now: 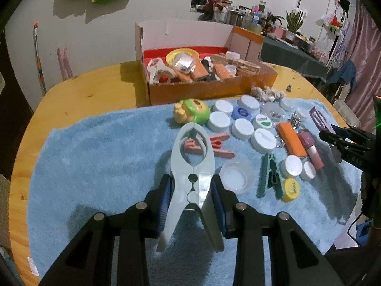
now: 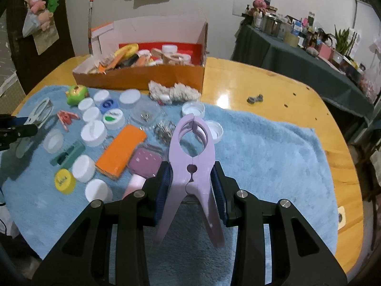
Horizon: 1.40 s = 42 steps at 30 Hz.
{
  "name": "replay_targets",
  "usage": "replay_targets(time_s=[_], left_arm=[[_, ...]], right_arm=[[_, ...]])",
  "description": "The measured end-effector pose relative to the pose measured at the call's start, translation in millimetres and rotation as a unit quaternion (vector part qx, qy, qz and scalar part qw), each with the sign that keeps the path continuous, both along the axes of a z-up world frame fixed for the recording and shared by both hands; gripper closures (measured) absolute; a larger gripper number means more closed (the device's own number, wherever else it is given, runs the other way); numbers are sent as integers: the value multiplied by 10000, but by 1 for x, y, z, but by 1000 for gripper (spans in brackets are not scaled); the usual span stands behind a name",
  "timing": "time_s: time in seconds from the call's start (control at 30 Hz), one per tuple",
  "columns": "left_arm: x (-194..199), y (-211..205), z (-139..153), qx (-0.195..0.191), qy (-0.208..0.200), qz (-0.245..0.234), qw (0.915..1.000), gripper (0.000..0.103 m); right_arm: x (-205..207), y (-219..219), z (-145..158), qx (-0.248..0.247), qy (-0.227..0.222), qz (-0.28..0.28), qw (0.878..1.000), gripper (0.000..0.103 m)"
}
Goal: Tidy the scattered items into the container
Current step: 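Lift and carry both held clamps over the red-lined cardboard box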
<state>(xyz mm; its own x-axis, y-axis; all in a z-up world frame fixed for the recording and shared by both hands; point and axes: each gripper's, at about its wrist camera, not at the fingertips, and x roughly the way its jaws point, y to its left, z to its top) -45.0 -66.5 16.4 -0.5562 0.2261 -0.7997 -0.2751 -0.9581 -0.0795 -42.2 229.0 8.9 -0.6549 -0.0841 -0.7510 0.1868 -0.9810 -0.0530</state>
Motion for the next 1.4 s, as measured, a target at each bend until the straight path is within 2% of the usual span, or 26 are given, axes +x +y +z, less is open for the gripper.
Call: replay_targets(time_s=[0.53, 1.03, 1.4], left_arm=[[-10, 6, 34, 45, 357, -59, 9993, 67], [-39, 15, 58, 85, 524, -86, 9986, 67], [-65, 24, 69, 121, 583, -131, 9981, 67]], right_arm=[[-13, -16, 44, 37, 319, 278, 9991, 70], [-50, -47, 76, -28, 440, 766, 9961, 69], [-80, -67, 82, -10, 377, 1007, 9942, 69]])
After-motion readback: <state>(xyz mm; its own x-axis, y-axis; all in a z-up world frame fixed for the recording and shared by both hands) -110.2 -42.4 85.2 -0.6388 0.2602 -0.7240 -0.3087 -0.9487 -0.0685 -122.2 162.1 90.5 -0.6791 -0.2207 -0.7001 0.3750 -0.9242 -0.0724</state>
